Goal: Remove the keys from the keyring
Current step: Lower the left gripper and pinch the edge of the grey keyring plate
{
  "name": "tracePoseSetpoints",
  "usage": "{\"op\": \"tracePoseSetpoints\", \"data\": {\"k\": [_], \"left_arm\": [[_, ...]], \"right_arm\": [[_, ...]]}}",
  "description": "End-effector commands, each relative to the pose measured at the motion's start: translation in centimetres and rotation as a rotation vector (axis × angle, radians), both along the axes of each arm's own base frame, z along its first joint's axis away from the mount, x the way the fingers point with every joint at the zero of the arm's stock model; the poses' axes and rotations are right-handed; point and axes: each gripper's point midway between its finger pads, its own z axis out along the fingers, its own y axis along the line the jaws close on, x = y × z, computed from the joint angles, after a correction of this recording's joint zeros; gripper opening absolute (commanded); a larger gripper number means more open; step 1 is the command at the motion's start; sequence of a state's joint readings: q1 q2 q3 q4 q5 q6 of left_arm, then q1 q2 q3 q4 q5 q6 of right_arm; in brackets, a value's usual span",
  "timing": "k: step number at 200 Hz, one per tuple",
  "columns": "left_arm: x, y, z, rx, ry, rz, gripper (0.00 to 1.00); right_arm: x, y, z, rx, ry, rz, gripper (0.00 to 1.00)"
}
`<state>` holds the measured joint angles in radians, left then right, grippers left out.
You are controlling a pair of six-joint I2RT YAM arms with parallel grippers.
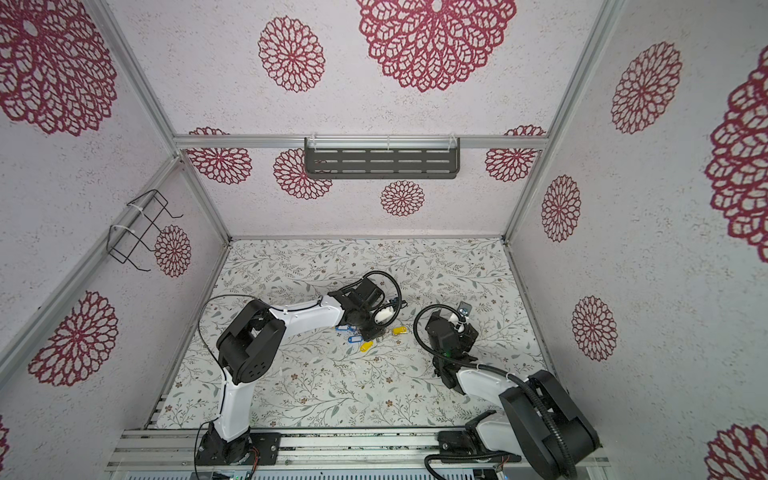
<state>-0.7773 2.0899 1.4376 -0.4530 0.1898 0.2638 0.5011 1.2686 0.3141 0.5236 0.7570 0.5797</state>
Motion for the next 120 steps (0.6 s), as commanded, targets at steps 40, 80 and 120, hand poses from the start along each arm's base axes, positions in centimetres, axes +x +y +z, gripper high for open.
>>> {"op": "tracePoseSetpoints", "data": {"k": [40, 80, 120], "left_arm": [[-0.6, -1.2, -0.7, -0.012, 0.034, -0.039, 0.21], [-0.9, -0.8, -1.7, 0.005, 0.038, -0.056, 0.17], [-0.7, -0.5, -0.8, 0.034, 0.034, -0.048, 0.0]], "right_arm": [[0.9, 0.1, 0.8, 0.03, -0.02, -0.019, 0.97], [1.0, 0.1, 0.6, 0.023, -0.011, -0.022, 0.97], [1.1, 0.1, 0.4, 0.024, -0.005, -0.023, 0.97]]}}
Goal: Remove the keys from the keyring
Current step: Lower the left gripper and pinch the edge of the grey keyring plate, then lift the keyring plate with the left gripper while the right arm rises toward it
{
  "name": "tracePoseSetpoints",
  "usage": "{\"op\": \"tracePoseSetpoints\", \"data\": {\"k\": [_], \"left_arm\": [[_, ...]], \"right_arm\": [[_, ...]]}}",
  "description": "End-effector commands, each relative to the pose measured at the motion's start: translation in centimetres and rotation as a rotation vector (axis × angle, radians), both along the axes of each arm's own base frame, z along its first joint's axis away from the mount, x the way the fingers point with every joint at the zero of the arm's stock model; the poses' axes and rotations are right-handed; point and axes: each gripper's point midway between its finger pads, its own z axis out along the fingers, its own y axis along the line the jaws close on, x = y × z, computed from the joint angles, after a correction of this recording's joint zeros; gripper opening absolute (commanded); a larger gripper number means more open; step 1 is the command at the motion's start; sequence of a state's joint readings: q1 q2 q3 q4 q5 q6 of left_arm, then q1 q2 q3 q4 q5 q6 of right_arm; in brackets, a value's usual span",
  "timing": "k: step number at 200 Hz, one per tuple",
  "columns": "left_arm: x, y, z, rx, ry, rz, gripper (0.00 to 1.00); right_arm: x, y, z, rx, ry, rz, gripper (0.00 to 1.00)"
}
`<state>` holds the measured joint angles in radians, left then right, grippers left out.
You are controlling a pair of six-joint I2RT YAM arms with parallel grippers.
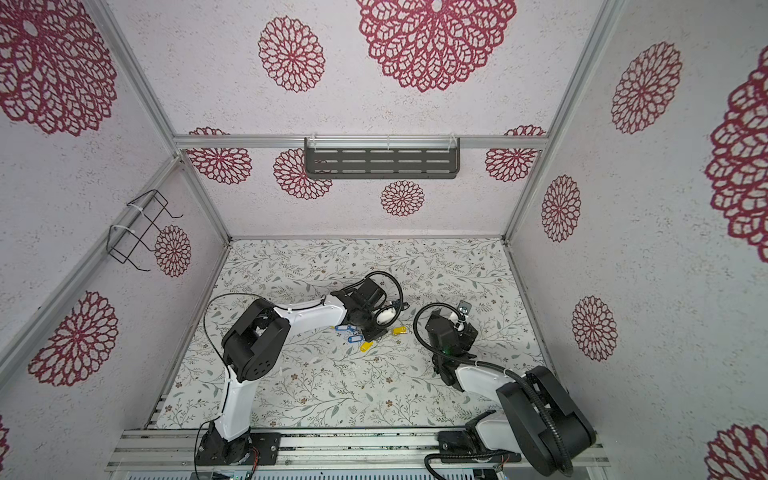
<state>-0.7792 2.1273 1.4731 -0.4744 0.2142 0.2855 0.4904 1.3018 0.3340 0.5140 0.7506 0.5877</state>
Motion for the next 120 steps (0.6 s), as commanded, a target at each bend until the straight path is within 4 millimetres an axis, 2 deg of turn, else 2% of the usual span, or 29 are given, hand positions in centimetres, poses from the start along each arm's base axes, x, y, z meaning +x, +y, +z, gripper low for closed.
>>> {"op": "tracePoseSetpoints", "data": {"k": [1, 20, 42, 63, 65, 67, 84, 120], "left_arm": [[-0.5, 0.1, 0.0, 0.029, 0.01, -0.015, 0.0], [-0.5, 0.5, 1.3, 0.007, 0.009, 0.012, 0.0], [-0.1, 1.0, 3.8, -0.054, 0.012, 0.066, 0.0], [0.5, 1.2, 7.2, -0.221, 0.154, 0.154, 0.0], [0.6, 1.3, 8.7, -0.257, 0.15, 0.159, 0.0], [0.7, 1.3, 9.4, -0.279, 0.158, 0.167, 0.0], [1.1, 1.8, 12.5, -0.419, 0.235, 0.2, 0.0], [1.1, 2.4, 18.8, -0.681, 0.257, 0.173, 0.0]], "right_arm": [[0.8, 0.2, 0.8, 0.025, -0.024, -0.014, 0.97], [1.0, 0.2, 0.7, 0.023, -0.017, -0.014, 0.97], [1.0, 0.0, 0.9, 0.021, -0.021, -0.032, 0.97], [0.8, -0.3, 1.6, 0.037, -0.052, -0.042, 0.97], [0.7, -0.3, 1.7, 0.038, -0.056, -0.044, 0.97], [0.7, -0.4, 1.8, 0.038, -0.06, -0.045, 0.97], [0.2, -1.1, 2.5, 0.034, -0.105, -0.064, 0.97], [-0.6, -1.8, 3.8, 0.037, -0.175, -0.064, 0.97]]}}
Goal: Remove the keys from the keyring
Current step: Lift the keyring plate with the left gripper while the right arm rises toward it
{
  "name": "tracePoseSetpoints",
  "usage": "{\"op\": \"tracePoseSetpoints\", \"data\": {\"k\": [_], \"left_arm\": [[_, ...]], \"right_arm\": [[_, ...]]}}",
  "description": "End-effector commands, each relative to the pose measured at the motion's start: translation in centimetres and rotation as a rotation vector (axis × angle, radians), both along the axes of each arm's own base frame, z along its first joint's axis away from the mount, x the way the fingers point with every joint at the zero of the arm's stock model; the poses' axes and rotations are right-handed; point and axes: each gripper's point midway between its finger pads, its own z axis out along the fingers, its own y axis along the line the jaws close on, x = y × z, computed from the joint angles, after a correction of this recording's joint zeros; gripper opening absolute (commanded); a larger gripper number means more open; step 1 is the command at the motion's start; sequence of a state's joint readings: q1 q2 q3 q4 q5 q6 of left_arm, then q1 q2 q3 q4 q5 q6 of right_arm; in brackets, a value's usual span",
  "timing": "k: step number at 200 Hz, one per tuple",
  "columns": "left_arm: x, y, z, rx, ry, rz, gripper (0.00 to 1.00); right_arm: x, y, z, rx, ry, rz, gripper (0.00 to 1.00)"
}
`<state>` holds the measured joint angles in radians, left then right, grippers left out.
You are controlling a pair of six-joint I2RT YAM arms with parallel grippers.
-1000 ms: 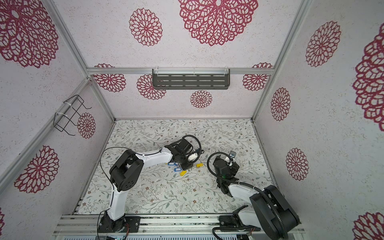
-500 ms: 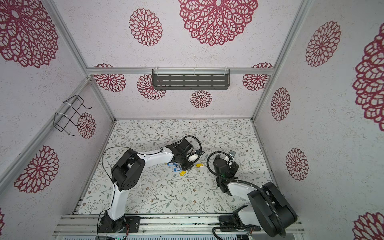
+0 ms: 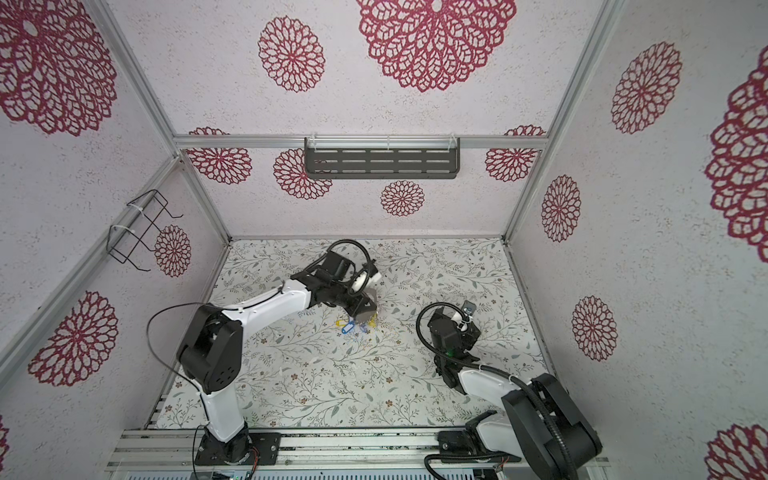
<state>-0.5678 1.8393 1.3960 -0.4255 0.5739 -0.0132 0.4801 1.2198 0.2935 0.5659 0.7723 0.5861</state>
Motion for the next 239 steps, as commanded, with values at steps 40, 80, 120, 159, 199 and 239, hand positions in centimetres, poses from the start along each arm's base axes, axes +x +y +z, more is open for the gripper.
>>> {"op": "tracePoseSetpoints", "data": {"k": [40, 80, 120, 159, 199, 239], "left_arm": [[-3.1, -1.3, 11.1, -0.426, 0.053, -0.121, 0.0], [-4.4, -1.1, 15.1, -0.562, 0.058, -0.165, 0.0], [-5.2, -0.8, 17.0, -0.622, 0.043, -0.164, 0.0], [-4.2, -0.5, 17.7, -0.65, 0.096, -0.056, 0.0], [-1.7, 0.1, 16.1, -0.639, 0.18, 0.218, 0.0], [-1.9, 0.1, 15.4, -0.561, 0.159, 0.401, 0.0]], "right_arm": [[-0.2, -1.2, 1.7, 0.0, -0.085, -0.042, 0.96], [-0.2, -1.3, 1.8, -0.002, -0.086, -0.044, 0.96], [0.2, -0.8, 2.1, 0.01, -0.104, -0.025, 0.96], [2.2, 2.5, 2.5, -0.013, -0.08, 0.153, 0.94], [3.2, 7.4, 2.1, 0.011, -0.029, 0.416, 0.9], [1.8, 7.1, 2.1, 0.125, 0.221, 0.355, 0.86]]}}
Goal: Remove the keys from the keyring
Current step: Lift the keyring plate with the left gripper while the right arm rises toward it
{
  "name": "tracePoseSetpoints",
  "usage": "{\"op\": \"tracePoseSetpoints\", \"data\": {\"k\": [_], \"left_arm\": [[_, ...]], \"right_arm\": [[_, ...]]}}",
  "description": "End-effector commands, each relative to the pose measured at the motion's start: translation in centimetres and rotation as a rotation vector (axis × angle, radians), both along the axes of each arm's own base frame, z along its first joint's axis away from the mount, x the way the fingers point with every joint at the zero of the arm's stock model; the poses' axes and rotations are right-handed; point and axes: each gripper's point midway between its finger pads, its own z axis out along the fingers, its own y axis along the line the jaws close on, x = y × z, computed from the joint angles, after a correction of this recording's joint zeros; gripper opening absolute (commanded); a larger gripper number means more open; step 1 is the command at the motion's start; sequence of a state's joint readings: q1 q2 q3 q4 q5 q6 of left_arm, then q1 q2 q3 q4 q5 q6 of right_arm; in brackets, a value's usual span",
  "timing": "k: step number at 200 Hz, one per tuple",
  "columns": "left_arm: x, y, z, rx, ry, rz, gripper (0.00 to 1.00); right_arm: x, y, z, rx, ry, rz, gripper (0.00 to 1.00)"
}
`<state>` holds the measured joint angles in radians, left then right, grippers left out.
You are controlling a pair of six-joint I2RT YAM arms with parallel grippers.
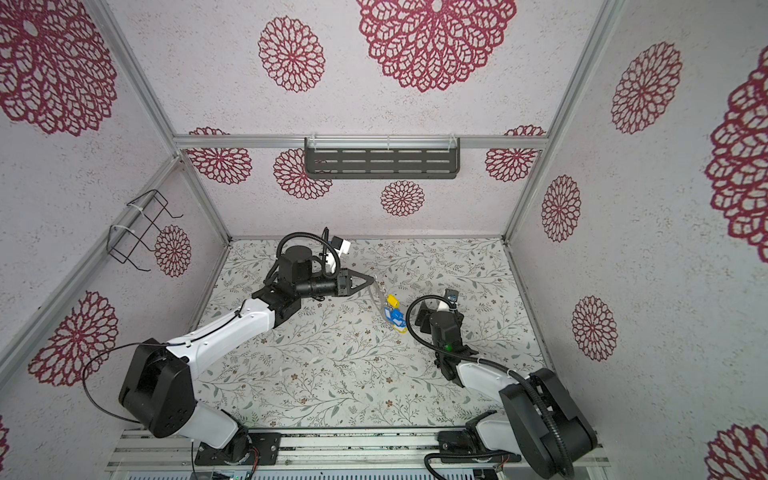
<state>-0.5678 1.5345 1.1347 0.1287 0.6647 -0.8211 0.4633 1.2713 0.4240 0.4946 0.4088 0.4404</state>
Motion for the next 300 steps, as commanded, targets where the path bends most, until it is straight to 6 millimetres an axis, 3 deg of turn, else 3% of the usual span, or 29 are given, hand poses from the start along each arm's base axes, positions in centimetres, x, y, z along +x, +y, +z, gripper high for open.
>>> {"op": "tracePoseSetpoints", "data": {"k": [1, 23, 53, 73, 95, 111, 135, 170, 225, 263, 300], "left_arm": [[0.2, 0.3, 2.4, 0.019, -0.033, 0.133, 0.0], [0.0, 0.2, 2.4, 0.032, -0.014, 0.139, 0.0], [0.1, 0.2, 1.6, 0.044, 0.009, 0.142, 0.0], [0.0, -0.2, 1.7, 0.004, 0.042, 0.111, 0.0], [0.1, -0.8, 1.9, -0.039, 0.068, 0.072, 0.0], [-0.3, -1.5, 2.0, -0.067, 0.094, 0.021, 0.0], [-0.2, -1.9, 2.1, -0.08, 0.119, -0.01, 0.0], [0.6, -1.8, 3.4, -0.088, 0.088, -0.006, 0.0], [2.2, -0.8, 7.1, -0.323, 0.084, -0.073, 0.0], [4.2, -1.4, 7.1, -0.367, 0.076, -0.088, 0.0], [5.0, -1.5, 6.2, -0.347, 0.06, -0.084, 0.0]], "right_arm": [[-1.1, 0.5, 1.4, 0.09, 0.156, -0.011, 0.86], [-2.9, 1.3, 3.0, 0.196, 0.223, 0.014, 0.87], [-4.6, 3.2, 7.4, 0.209, 0.304, 0.148, 0.81], [-5.6, 5.1, 11.0, 0.291, 0.299, 0.258, 0.63], [-6.3, 6.2, 14.9, 0.368, 0.235, 0.331, 0.33], [-6.7, 7.5, 17.6, 0.431, 0.185, 0.409, 0.21], [-6.8, 9.8, 20.8, 0.536, 0.138, 0.534, 0.18], [-5.2, 12.0, 25.0, 0.679, 0.043, 0.631, 0.16], [0.0, 12.3, 28.4, 0.88, 0.083, 0.692, 0.12], [3.6, 11.6, 28.2, 0.893, 0.165, 0.769, 0.18], [4.5, 11.8, 27.4, 0.826, 0.232, 0.823, 0.2]]}}
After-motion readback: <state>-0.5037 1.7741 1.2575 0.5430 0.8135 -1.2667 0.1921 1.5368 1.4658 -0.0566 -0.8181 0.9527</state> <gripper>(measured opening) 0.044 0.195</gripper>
